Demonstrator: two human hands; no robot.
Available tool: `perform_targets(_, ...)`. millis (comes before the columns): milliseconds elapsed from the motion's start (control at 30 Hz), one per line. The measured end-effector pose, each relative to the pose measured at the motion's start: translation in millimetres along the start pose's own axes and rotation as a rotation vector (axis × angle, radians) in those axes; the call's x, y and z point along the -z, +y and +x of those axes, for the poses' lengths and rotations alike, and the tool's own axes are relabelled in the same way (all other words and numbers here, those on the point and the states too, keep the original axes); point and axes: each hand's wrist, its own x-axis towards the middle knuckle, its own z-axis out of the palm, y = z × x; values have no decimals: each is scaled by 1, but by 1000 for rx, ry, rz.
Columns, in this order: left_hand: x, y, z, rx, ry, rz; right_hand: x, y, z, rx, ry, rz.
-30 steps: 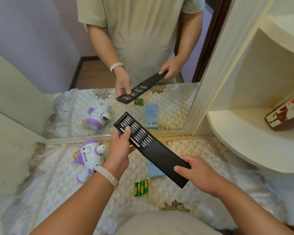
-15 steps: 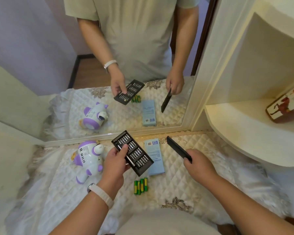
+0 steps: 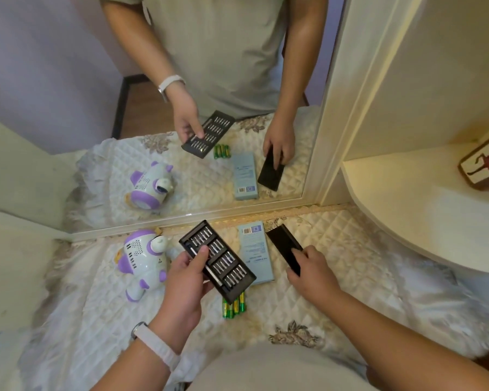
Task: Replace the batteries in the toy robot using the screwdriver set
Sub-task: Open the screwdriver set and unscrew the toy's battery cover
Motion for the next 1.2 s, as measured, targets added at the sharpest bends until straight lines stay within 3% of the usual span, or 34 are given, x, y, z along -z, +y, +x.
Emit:
perform_targets(367, -11, 2, -6, -3, -37, 36, 3, -21, 12, -111, 107, 37)
perform_targets(600, 0, 6, -9, -21, -48, 44, 15, -34, 13, -132, 79, 121)
perform_targets(733, 6, 12, -5, -31, -74, 50, 32, -49, -8, -56, 71, 302)
perform_targets(967, 7, 20, -4, -55, -176, 31, 70, -111, -61, 167, 226, 499)
perform_targets(1200, 30, 37, -13, -97, -340, 2, 94, -160, -78, 420, 235, 352)
